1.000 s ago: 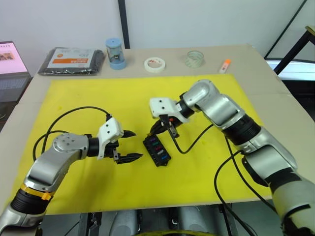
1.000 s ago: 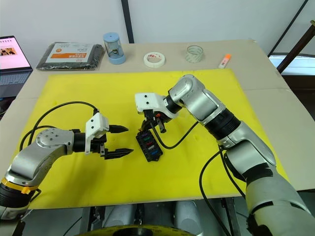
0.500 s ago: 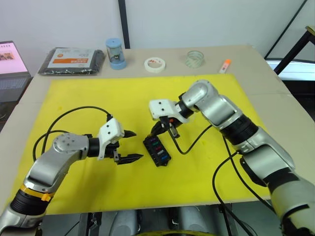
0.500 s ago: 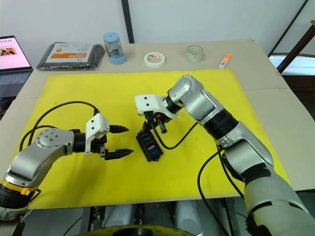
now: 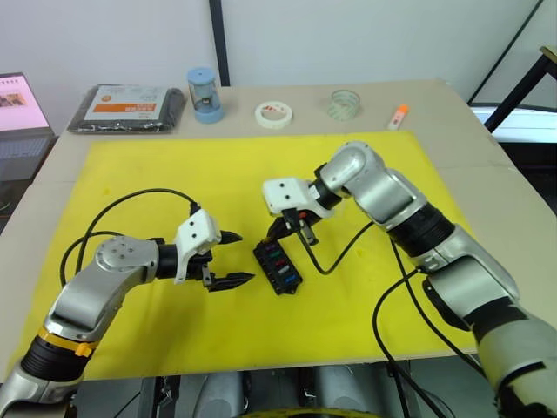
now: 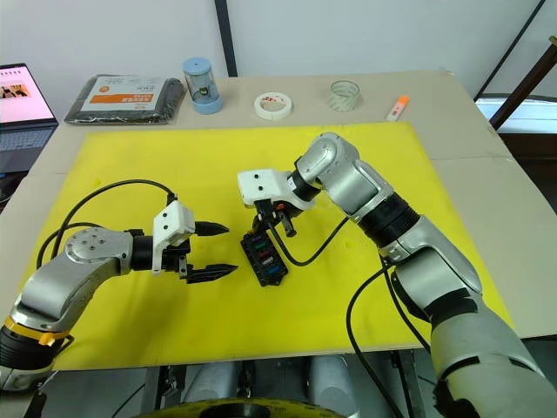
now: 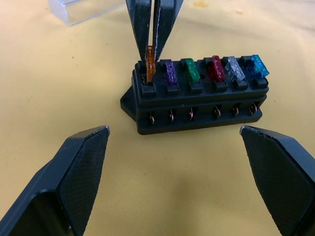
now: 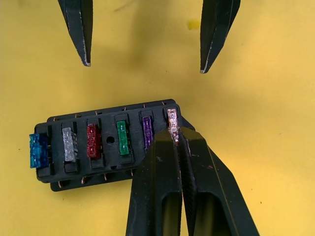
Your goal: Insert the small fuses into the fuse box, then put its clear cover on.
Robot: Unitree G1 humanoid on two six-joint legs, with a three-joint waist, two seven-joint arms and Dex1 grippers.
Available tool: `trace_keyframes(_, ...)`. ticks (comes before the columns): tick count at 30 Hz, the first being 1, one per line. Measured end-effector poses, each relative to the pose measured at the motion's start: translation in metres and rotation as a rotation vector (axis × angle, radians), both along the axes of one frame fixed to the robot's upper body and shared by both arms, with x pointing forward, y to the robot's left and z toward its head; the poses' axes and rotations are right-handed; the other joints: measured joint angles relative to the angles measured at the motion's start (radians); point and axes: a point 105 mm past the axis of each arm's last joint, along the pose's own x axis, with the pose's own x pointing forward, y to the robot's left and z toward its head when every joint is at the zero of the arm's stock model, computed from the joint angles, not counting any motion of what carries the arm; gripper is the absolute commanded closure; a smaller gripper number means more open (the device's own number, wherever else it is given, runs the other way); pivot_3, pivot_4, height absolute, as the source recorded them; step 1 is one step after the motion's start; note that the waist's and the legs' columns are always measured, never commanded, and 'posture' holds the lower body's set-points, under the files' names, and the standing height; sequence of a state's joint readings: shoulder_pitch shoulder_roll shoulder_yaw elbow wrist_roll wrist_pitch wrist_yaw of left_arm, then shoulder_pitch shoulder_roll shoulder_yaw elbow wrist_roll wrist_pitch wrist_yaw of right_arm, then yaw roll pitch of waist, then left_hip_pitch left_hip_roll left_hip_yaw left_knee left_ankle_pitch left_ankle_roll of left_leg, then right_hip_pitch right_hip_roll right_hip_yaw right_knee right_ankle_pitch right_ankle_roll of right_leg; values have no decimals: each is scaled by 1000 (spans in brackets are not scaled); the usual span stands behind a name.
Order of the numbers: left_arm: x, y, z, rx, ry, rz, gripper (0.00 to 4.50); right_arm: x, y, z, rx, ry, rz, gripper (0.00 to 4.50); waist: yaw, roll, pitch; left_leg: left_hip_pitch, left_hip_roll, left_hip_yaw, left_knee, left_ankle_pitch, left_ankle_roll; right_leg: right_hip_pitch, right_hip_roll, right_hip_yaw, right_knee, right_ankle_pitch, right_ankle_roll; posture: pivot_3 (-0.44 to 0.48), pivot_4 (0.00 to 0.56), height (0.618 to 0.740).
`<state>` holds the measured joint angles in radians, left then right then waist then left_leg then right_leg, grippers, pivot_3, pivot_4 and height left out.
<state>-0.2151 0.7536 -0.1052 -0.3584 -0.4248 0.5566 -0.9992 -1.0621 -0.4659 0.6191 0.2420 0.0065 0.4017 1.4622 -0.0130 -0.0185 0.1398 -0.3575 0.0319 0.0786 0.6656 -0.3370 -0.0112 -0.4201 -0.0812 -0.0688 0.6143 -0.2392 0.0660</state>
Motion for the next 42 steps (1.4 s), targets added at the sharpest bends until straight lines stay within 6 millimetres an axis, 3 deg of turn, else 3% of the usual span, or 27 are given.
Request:
trace_keyframes(33,-1,0,-1,1,0,15,40,7,1,-11,-39,-1,21,4500,-1,0,0,1,0,0,0,0,0,1,0,0,0,0,0,0,150,740)
trace_keyframes(36,-1,0,-1,1,0,15,0,5,2,-10,-38,0,26,3815,-1,0,0,1,0,0,0,0,0,1,0,0,0,0,0,0,150,740)
trace_keyframes(42,-1,0,-1,1,0,14,0,2,5,-6,-30,12,17,3815,-1,0,0,1,0,0,0,0,0,1,0,0,0,0,0,0,150,740)
